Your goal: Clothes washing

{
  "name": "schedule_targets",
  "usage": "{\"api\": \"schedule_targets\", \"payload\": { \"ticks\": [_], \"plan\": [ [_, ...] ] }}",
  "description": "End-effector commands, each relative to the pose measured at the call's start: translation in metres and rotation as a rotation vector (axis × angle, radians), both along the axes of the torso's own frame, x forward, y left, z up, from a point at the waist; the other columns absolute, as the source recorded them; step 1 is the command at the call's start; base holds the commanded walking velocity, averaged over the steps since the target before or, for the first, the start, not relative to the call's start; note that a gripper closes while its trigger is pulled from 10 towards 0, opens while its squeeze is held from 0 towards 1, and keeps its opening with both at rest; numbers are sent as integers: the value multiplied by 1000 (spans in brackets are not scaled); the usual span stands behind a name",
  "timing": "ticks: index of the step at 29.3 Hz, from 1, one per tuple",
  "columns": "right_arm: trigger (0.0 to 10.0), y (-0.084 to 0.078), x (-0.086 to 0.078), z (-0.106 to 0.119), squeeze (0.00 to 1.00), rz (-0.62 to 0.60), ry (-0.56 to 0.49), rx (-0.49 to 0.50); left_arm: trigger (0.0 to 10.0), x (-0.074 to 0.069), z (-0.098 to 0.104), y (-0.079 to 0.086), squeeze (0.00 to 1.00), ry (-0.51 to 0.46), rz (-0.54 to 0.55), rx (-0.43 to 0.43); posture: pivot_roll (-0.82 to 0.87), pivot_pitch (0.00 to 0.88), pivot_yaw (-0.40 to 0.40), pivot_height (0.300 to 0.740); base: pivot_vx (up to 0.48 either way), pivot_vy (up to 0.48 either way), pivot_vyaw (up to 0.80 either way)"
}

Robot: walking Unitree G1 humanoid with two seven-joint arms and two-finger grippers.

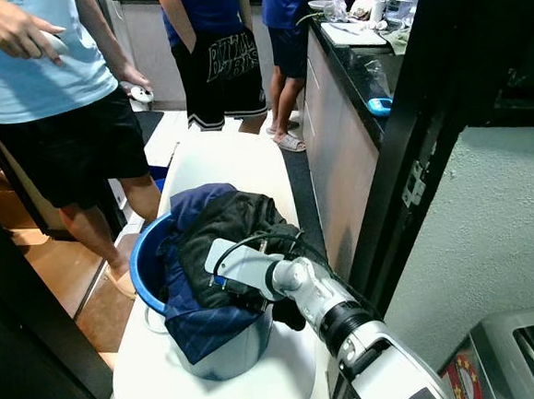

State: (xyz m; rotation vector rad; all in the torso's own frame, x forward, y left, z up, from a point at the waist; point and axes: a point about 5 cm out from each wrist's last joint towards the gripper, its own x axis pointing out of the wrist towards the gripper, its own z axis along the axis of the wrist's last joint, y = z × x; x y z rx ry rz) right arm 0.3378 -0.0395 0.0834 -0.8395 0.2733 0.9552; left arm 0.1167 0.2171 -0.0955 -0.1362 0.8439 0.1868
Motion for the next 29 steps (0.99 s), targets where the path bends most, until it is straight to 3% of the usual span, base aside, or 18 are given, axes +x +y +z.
{"api": "schedule_targets", "payload": {
  "ticks": [1, 8, 9, 10, 11, 12, 14, 15, 16, 17, 18, 21, 22, 24, 27, 29],
  "plan": [
    [10000, -7, -6, -13, 0, 9, 37, -63, 10000, -5, -3, -6, 0, 22, -10, -15, 196, 0, -99, 740, 0, 0, 0],
    [10000, 1, -14, -16, 0, 69, 47, -113, 10000, -7, -4, -6, 0, 26, -19, -15, 200, 0, -103, 740, 0, 0, 0],
    [10000, 8, -11, -6, 0, 39, 57, -33, 10000, -7, -3, -6, 0, 26, -22, -15, 200, 0, -103, 740, 0, 0, 0],
    [10000, 8, -11, -6, 0, 39, 57, -33, 10000, -7, -3, -6, 0, 26, -22, -15, 200, 0, -103, 740, 0, 0, 0],
    [10000, 18, -4, 12, 0, -12, 90, 155, 10000, -7, -4, -7, 0, 26, -24, -16, 203, 0, -104, 740, 0, 0, 0],
    [10000, 18, -4, 12, 0, -12, 90, 155, 10000, -7, -4, -7, 0, 26, -24, -16, 203, 0, -104, 740, 0, 0, 0],
    [10000, 28, 9, 66, 0, -34, 185, 626, 10000, -6, -4, -8, 0, 26, -26, -20, 201, 0, -105, 740, 0, 0, 0],
    [10000, 28, 9, 66, 0, -34, 185, 626, 10000, -6, -4, -8, 0, 26, -26, -20, 201, 0, -105, 740, 0, 0, 0],
    [10000, 27, 11, 88, 0, 22, 196, 765, 10000, -6, -4, -8, 0, 25, -25, -23, 199, 0, -106, 740, 0, 0, 0],
    [10000, 27, 11, 88, 0, 22, 196, 765, 10000, -6, -4, -8, 0, 25, -25, -23, 199, 0, -106, 740, 0, 0, 0],
    [10000, 25, 9, 105, 0, 109, 177, 827, 10000, -6, -4, -9, 0, 24, -25, -26, 199, 0, -106, 740, 0, 0, 0],
    [10000, 27, 6, 104, 0, 139, 131, 763, 10000, -5, -4, -9, 0, 22, -27, -27, 199, 0, -107, 740, 0, 0, 0],
    [10000, 27, 6, 96, 0, 146, 88, 655, 10000, -5, -4, -9, 0, 22, -27, -28, 199, 0, -107, 740, 0, 0, 0],
    [10000, 27, 6, 96, 0, 146, 88, 655, 10000, -5, -4, -9, 0, 22, -27, -28, 199, 0, -107, 740, 0, 0, 0],
    [10000, 14, 3, 62, 0, 192, 57, 274, 10000, -5, -3, -10, 0, 18, -28, -32, 209, 0, -111, 740, 0, 0, 0],
    [10000, 2, 3, 53, 0, 211, 86, 154, 10000, -4, -3, -11, 0, 16, -28, -34, 209, 0, -111, 740, 0, 0, 0]
  ]
}}
